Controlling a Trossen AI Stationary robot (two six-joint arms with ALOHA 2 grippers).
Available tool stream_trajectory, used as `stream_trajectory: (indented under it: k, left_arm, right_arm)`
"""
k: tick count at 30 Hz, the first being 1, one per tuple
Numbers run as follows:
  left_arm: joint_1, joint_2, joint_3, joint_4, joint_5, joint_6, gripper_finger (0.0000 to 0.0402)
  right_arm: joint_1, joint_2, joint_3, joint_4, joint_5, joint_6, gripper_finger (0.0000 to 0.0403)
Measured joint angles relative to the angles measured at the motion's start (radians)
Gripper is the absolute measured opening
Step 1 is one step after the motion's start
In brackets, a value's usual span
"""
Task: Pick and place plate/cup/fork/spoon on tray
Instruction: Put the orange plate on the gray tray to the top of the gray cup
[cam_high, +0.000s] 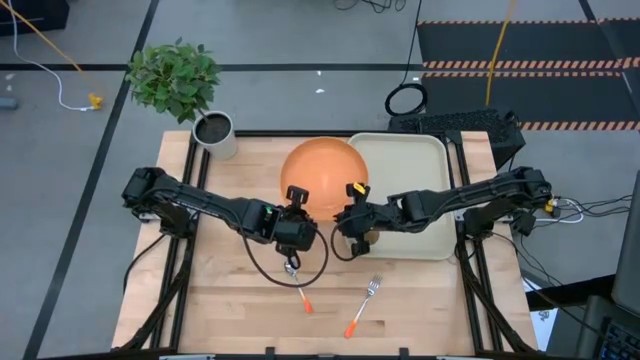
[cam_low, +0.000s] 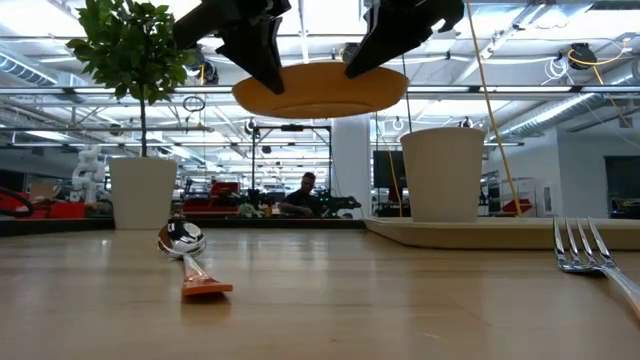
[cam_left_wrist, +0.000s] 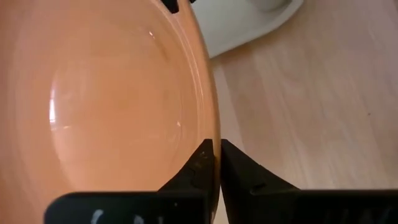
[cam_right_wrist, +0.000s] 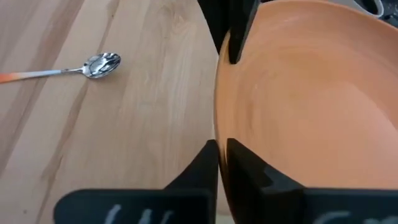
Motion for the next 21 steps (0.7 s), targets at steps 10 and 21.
stream_trajectory:
  k: [10,21]
  left_arm:
    - [-0.007,-0.002,0.001,0.162,-0.139,-0.075,0.0154]
    - [-0.06,-0.051,0.001,0.157,-0.186,-0.125,0.0233]
  right_arm:
    - [-0.004,-0.029,-0.001,-0.073,0.125,0.064,0.0001]
    - [-0.016,-0.142,-0.002,-0.317,0.206,0.247,0.0]
